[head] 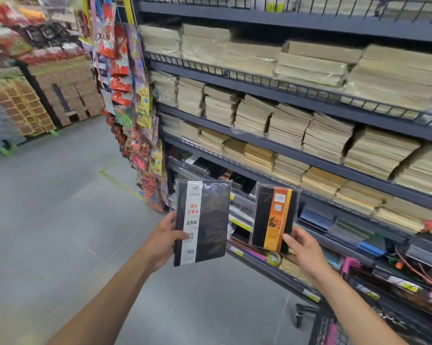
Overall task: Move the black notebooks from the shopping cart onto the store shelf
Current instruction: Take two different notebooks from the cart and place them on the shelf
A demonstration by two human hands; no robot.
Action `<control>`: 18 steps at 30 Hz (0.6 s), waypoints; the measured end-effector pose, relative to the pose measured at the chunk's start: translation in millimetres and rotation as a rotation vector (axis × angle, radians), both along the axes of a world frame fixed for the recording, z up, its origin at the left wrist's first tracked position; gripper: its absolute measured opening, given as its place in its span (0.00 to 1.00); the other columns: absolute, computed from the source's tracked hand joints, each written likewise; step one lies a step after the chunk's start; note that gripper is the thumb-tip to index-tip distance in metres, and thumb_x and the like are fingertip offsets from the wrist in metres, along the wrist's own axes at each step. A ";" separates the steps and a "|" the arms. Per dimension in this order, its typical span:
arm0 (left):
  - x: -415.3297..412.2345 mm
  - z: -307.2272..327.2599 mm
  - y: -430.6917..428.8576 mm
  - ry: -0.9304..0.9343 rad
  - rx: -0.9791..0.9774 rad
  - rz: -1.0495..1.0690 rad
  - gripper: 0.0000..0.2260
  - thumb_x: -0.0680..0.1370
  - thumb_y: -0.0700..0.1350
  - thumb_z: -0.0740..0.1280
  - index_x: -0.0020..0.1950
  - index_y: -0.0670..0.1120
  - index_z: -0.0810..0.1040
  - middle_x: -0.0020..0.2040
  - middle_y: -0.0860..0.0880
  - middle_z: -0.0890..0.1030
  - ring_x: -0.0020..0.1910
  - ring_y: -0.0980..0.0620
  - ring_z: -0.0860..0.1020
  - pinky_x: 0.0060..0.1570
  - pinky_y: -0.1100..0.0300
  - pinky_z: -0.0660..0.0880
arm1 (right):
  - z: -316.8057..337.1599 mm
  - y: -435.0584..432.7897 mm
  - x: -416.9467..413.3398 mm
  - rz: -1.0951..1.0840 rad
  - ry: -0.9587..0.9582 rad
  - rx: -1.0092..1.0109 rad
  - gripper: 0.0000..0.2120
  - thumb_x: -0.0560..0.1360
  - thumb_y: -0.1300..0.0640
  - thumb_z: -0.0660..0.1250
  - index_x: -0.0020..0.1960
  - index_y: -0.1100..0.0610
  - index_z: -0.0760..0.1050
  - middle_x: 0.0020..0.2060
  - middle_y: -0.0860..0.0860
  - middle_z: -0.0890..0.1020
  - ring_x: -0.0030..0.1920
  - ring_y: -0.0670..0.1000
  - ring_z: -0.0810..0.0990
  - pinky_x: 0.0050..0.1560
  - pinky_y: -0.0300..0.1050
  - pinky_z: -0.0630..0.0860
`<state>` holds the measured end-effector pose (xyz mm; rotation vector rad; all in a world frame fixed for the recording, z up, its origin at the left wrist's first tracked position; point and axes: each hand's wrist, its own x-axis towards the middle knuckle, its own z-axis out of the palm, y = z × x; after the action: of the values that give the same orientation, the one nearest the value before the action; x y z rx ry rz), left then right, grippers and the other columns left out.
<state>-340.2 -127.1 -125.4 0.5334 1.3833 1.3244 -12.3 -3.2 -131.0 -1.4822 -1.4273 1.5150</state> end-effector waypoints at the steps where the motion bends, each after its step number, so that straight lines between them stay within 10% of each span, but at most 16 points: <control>1: -3.5 0.1 8.1 -0.002 0.002 -0.004 0.28 0.75 0.21 0.61 0.69 0.44 0.75 0.63 0.43 0.84 0.62 0.41 0.82 0.57 0.44 0.79 | -1.0 6.6 -4.2 -0.008 0.009 -0.005 0.10 0.82 0.61 0.63 0.62 0.53 0.77 0.55 0.50 0.84 0.55 0.49 0.84 0.43 0.41 0.82; 10: -20.3 -0.3 89.0 0.007 -0.001 -0.068 0.29 0.73 0.20 0.61 0.69 0.43 0.74 0.63 0.42 0.83 0.63 0.39 0.82 0.62 0.40 0.77 | -12.7 67.5 -27.9 -0.050 0.025 -0.024 0.11 0.82 0.61 0.63 0.58 0.47 0.77 0.55 0.48 0.84 0.54 0.48 0.84 0.54 0.52 0.82; 18: -25.9 -5.5 146.5 -0.009 0.004 -0.107 0.27 0.74 0.20 0.61 0.69 0.41 0.74 0.63 0.40 0.83 0.64 0.38 0.81 0.65 0.36 0.75 | -10.1 108.5 -30.2 -0.102 0.118 -0.041 0.13 0.83 0.63 0.62 0.60 0.46 0.73 0.52 0.42 0.80 0.49 0.41 0.79 0.40 0.37 0.77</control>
<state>-366.1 19.4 -130.9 0.5950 1.3270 1.2421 -42.4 105.3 -141.1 -1.4416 -1.2409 1.5499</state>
